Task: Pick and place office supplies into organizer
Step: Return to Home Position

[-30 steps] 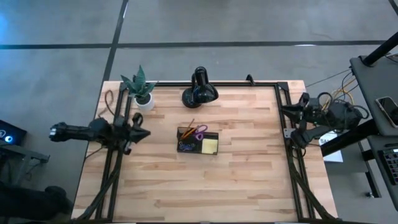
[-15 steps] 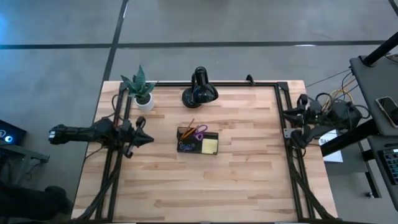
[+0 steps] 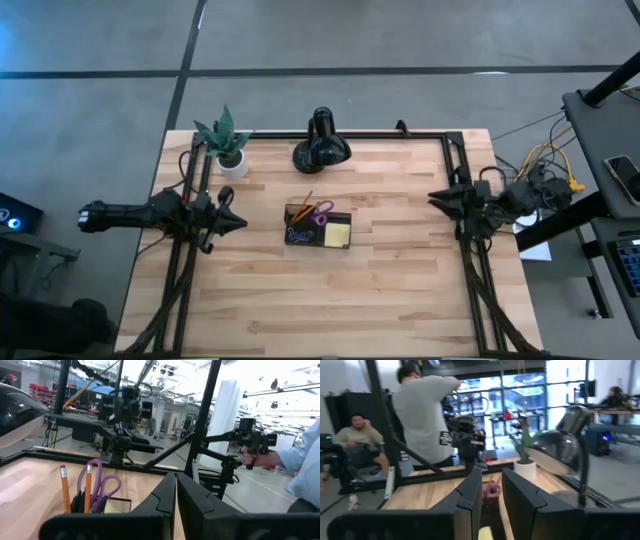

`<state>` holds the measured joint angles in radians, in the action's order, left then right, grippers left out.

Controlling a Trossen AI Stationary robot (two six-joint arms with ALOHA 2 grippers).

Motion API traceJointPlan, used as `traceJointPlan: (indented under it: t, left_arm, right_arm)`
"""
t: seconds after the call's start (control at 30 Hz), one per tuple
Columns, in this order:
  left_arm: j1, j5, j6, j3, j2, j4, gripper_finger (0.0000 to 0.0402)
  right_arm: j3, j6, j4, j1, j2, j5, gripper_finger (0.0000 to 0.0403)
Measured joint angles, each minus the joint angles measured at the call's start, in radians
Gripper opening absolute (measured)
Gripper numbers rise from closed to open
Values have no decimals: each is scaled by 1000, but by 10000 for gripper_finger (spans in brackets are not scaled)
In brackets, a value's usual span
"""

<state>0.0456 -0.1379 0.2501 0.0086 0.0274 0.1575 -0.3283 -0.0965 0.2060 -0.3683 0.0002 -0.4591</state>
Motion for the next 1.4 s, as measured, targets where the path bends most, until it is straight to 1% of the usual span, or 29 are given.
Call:
traceJointPlan:
  t: [0.1, 0.17, 0.37, 0.5, 0.57, 0.63, 0.7, 0.77, 1.0, 1.13, 1.2, 1.3, 1.4]
  left_arm:
    - [0, 0, 0, 0, 0, 8, 0]
    - [0, 0, -2, 0, 1, 18, 0]
    - [0, 0, -1, 0, 1, 18, 0]
    - [0, 0, 5, 0, 4, 18, 0]
    - [0, 0, 5, 0, 9, 18, 0]
    - [0, 0, 5, 0, 10, 17, 0]
    - [0, 0, 5, 0, 11, 18, 0]
    - [0, 0, 5, 0, 13, 16, 0]
    - [0, 0, 5, 0, 0, 24, 0]
    - [-1, 0, 5, -1, 0, 26, 0]
    - [-5, 0, 4, -2, 0, 27, 0]
    - [-15, 1, 4, -2, 0, 27, 0]
    - [-25, 0, 4, -2, 0, 27, 0]
  right_arm:
    - [55, 25, -91, 0, 0, 40, 68]
    - [93, 57, -144, 0, 0, 46, 68]
    - [188, 50, -257, 3, 0, 46, 68]
    - [261, 56, -376, 3, 0, 48, 68]
    - [295, 58, -413, 3, 0, 23, 68]
    - [320, 31, -406, 3, 0, -48, 68]
    - [319, 9, -327, 3, 6, -120, 68]
    - [319, -4, -273, 3, 15, -147, 68]
    - [318, -2, -288, 2, 61, -147, 68]
    - [318, -1, -289, 2, 64, -146, 68]
    - [318, -1, -273, 13, 43, -146, 68]
    - [318, -1, -272, 84, 37, -121, 68]
    - [317, -1, -277, 218, 17, -116, 68]
